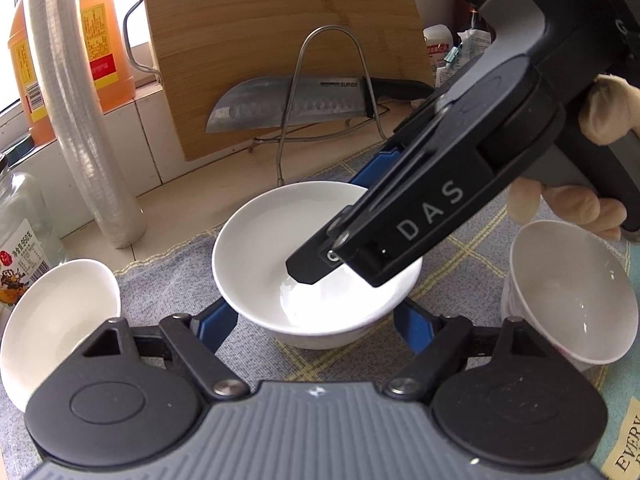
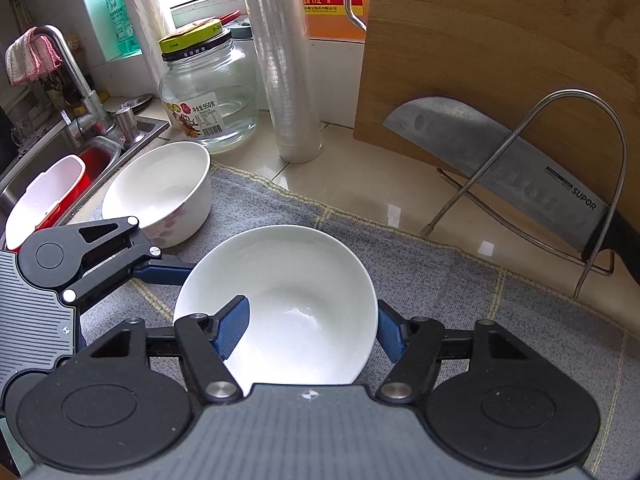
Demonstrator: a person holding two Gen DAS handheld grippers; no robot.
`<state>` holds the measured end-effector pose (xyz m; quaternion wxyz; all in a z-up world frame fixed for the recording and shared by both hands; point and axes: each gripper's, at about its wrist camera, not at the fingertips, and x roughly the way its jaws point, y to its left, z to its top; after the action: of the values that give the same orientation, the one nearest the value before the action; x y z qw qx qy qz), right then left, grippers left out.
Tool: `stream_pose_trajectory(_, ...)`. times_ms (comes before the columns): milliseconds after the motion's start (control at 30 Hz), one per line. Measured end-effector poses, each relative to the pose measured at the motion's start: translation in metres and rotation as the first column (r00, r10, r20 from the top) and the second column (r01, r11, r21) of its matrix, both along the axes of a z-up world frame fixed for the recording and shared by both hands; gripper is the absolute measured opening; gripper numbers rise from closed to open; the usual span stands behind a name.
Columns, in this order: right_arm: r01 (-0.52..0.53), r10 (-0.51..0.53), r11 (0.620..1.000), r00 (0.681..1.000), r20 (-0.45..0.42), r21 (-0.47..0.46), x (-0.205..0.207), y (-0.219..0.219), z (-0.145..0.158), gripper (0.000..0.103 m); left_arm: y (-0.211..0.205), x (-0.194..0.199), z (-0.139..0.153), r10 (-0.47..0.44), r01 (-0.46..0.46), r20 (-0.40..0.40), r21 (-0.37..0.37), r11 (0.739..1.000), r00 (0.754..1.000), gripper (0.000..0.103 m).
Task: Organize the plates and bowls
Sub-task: 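Lift and carry the bowl with the right tool over the placed bowl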
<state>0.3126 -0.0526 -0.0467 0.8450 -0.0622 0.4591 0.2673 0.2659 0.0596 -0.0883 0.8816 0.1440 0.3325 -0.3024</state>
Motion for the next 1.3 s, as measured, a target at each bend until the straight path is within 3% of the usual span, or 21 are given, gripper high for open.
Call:
stream_pose_trajectory(167,0.007,-0.007,1.0,1.0,-0.002,0.0,0.001,-0.002,0.0,0.066,-0.001,0.0,0.0,0.0,0.0,-0.002,0.005,1.0,1.0,0.084)
stream_pose_trajectory(600,-0.004,0.004,1.0,1.0,0.008,0.008,-0.012,-0.003,0.011,0.066,-0.002,-0.011,0.014,-0.01,0.011,-0.017,0.024,1.0,1.0,0.084)
stream_pose_trajectory(900,-0.034,0.033,0.999,0.998,0.044,0.009,-0.046,-0.009,0.038,0.066,-0.002,-0.039,0.042,-0.032,0.033,-0.02,0.032,0.999,0.999,0.084)
stream_pose_trajectory(1300,0.023,-0.025,1.0,0.997,0.075,0.02,-0.091,-0.038,0.062,0.066,-0.021,-0.074,0.062,-0.105,0.105,-0.001,0.009,0.994,0.994,0.084)
